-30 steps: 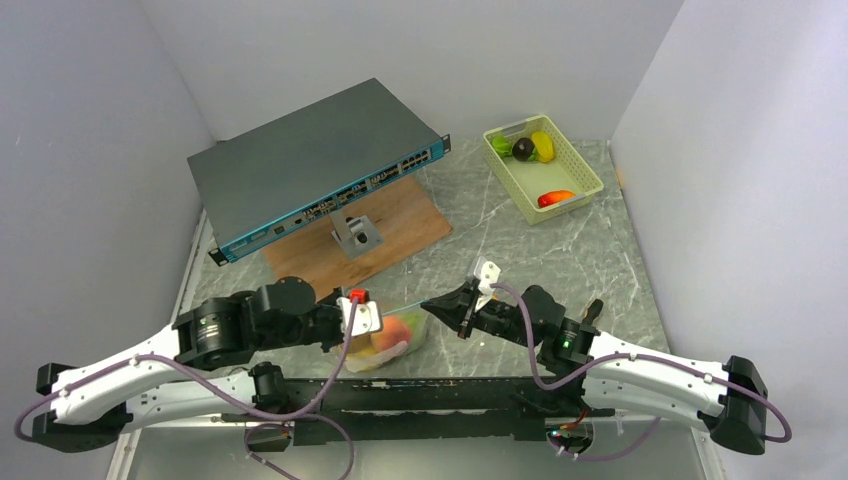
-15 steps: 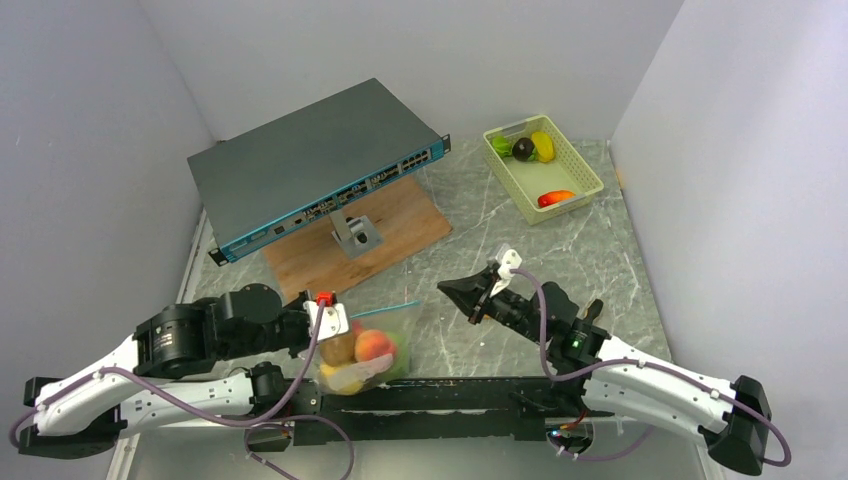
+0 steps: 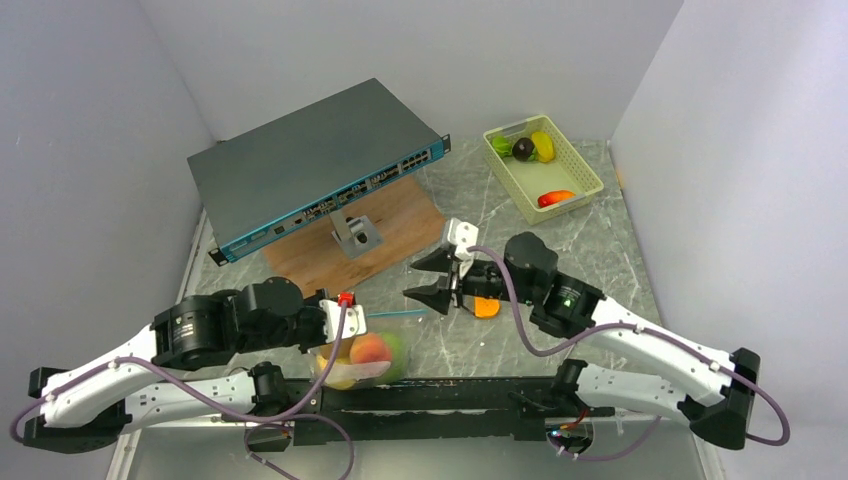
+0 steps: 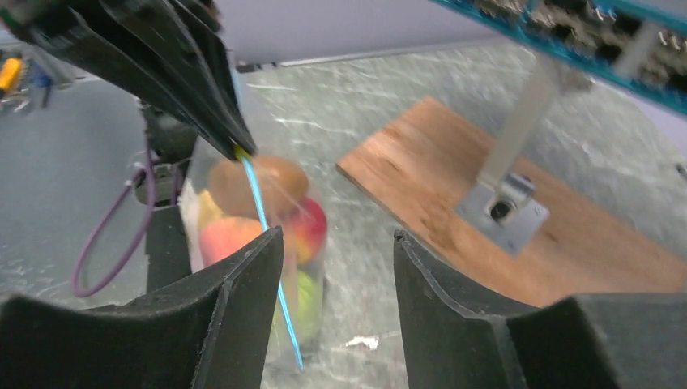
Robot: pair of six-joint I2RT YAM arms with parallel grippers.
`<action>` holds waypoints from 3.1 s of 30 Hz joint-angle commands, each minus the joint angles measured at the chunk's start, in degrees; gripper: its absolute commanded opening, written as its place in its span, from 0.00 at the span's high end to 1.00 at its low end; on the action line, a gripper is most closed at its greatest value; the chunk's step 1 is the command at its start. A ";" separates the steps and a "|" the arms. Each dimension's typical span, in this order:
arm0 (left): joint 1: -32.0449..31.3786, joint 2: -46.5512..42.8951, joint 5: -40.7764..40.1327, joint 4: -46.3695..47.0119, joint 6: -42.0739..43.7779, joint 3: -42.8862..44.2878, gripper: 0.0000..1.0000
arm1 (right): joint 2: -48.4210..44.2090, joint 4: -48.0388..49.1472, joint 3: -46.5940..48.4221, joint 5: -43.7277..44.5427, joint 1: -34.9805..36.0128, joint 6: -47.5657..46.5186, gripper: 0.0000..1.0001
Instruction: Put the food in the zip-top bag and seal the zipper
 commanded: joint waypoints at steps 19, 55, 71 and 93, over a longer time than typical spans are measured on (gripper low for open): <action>-0.12 0.54 1.45 4.14 1.73 2.09 1.00 | 22.25 0.95 13.92 -20.09 3.78 -2.75 0.61; -0.12 -6.04 -8.73 -8.57 -4.77 3.10 0.97 | 8.29 0.95 -6.03 -5.53 -1.32 1.54 1.00; -0.12 -5.25 -11.40 -1.99 -11.33 11.47 0.25 | 12.20 3.06 -4.66 5.41 -6.23 12.42 1.00; -0.12 0.10 -8.92 8.57 -26.46 9.08 0.07 | 4.40 -17.35 -6.96 21.51 -18.53 30.94 1.00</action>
